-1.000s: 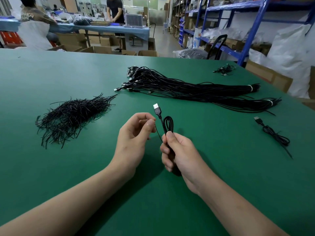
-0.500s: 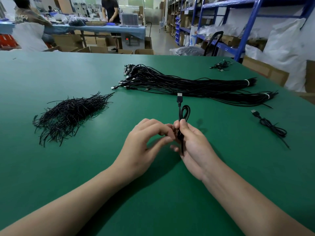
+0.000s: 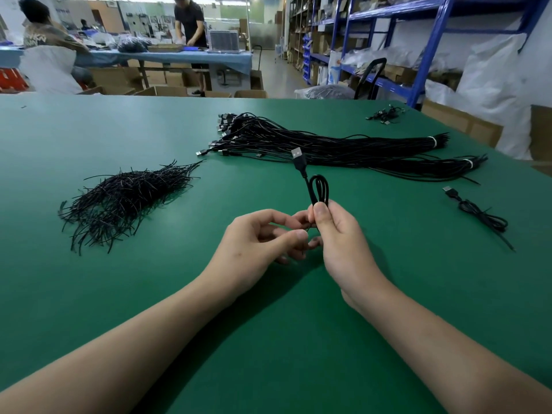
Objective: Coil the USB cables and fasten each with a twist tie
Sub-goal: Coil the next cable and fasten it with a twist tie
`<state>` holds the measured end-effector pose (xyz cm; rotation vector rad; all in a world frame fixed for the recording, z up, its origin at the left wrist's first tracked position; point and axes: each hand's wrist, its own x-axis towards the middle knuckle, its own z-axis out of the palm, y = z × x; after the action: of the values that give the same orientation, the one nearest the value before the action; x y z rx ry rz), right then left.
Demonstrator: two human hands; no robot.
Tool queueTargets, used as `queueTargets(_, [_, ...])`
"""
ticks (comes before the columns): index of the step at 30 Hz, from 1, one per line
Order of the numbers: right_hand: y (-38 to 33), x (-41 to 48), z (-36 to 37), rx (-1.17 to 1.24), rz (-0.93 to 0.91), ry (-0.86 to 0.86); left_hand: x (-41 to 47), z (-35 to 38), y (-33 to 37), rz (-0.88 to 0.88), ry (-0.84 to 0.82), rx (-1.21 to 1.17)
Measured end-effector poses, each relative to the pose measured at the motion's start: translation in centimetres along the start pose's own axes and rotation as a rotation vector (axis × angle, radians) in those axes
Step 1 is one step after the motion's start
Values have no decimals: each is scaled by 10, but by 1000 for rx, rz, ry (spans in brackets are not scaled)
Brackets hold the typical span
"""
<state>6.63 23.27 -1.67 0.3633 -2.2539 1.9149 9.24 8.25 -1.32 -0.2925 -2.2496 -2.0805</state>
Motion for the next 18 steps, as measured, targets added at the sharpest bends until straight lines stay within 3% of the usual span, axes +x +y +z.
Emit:
queueTargets(6, [6, 0, 4, 8, -7, -43, 2, -2, 0, -35, -21, -26])
queueTargets(12, [1, 10, -15, 34, -85, 238, 5, -6, -4, -61, 80, -151])
queueTargets(15, [-3, 4, -12, 26, -77, 97, 6, -8, -3, -65, 101, -236])
queueTargets(18, [-3, -3, -4, -193, -172, -81, 6, -8, -3, -66, 101, -252])
